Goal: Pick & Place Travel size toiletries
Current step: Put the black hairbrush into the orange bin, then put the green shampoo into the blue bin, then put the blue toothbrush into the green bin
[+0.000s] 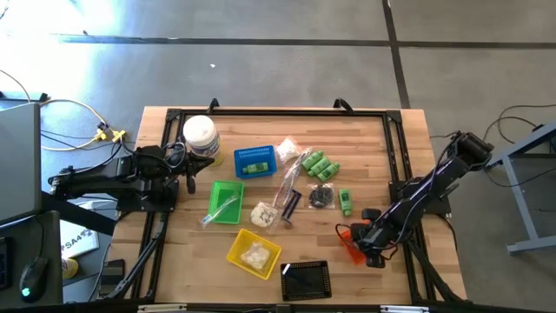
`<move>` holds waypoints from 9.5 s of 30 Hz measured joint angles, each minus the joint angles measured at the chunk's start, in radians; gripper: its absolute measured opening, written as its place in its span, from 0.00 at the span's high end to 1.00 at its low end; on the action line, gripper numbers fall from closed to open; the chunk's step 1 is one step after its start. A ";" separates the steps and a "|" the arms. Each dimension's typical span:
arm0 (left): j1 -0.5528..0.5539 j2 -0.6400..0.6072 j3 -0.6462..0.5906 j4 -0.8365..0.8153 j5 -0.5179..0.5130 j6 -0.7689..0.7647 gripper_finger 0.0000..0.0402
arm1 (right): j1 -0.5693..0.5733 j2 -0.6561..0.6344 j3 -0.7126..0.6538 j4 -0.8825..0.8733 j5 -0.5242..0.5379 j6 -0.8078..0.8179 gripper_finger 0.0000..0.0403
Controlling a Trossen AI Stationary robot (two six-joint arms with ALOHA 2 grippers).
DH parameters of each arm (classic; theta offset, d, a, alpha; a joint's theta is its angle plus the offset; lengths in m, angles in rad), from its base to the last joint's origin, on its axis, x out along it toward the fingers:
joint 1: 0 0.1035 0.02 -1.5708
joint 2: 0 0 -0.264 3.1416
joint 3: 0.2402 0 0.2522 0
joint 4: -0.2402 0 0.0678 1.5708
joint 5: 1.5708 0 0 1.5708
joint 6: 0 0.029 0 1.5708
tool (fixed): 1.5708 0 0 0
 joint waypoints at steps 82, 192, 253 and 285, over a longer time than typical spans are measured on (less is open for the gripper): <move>0.000 0.000 0.000 0.008 0.030 -0.002 1.00 | -0.725 0.022 0.080 -0.231 0.116 0.250 0.17; 0.000 0.000 0.000 0.011 0.050 -0.021 1.00 | -1.039 0.972 1.256 0.081 -0.288 -1.057 0.62; 0.000 0.000 0.000 -0.006 0.066 -0.023 1.00 | -0.684 -0.646 -0.017 0.788 -0.173 -0.849 0.99; 0.001 1.390 1.180 -0.328 0.109 0.010 0.68 | -0.524 -0.842 -0.526 1.066 -0.027 -0.775 0.99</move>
